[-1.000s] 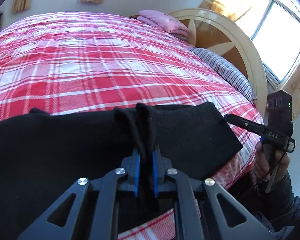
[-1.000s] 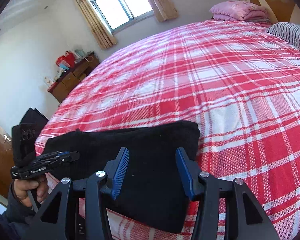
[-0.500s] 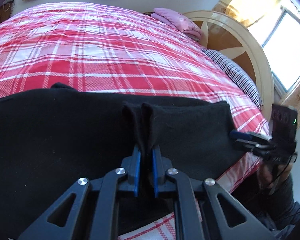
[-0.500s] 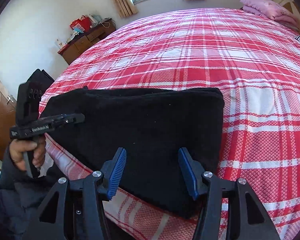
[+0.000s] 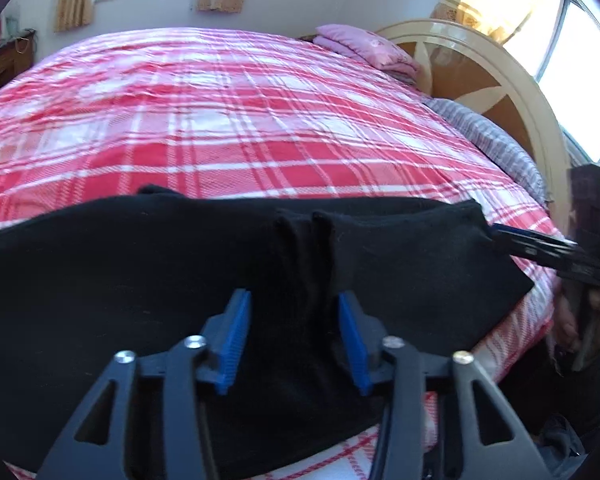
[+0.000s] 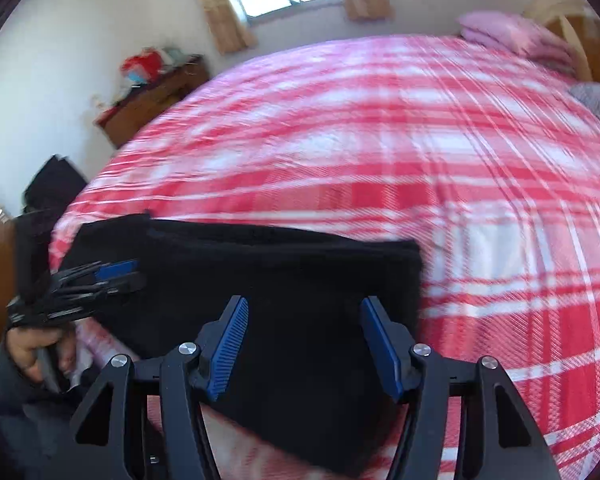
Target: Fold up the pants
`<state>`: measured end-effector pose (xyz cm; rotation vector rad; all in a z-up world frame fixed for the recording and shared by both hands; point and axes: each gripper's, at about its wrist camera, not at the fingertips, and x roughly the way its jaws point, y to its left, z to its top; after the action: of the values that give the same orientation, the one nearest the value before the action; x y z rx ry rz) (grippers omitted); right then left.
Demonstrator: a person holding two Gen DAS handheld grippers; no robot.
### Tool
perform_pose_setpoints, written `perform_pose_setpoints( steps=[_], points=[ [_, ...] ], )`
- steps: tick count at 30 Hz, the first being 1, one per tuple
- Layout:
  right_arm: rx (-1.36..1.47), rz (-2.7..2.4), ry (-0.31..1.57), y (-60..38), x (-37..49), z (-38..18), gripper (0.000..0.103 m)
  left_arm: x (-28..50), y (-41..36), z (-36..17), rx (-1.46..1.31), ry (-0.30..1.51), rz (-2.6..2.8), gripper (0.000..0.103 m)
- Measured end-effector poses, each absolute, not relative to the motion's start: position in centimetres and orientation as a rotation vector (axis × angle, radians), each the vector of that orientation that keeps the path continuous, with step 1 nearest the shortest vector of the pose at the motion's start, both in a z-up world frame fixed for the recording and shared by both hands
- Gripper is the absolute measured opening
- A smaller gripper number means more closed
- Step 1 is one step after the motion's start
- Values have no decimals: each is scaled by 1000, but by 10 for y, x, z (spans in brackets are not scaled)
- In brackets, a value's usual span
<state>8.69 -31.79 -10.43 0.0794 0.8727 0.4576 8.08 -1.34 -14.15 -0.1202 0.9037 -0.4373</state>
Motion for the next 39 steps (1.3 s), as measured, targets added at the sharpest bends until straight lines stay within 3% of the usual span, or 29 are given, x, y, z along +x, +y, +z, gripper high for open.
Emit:
perform_pose_setpoints(
  steps=[6, 14, 20, 24, 27, 33, 39],
  points=[
    [-109, 546, 863, -243, 70, -109, 61, 77, -7, -134, -29, 846, -334, 76],
    [-395, 523, 884, -178, 60, -144, 64, 80, 7, -140, -23, 867, -285, 76],
    [-305, 571, 821, -174, 74, -115, 64, 77, 15, -133, -7, 846, -239, 76],
    [-353, 557, 854, -149, 108, -133, 64, 77, 22, -131, 10, 844, -201, 76],
    [-311, 537, 854, -145, 123, -142, 71, 76, 27, -129, 26, 847, -185, 78],
    [-244, 538, 847, -166, 108, -124, 71, 79, 36, -130, 20, 841, -153, 88],
    [-282, 549, 863, -171, 90, -121, 71, 76, 30, -131, 66, 849, -151, 89]
  ],
)
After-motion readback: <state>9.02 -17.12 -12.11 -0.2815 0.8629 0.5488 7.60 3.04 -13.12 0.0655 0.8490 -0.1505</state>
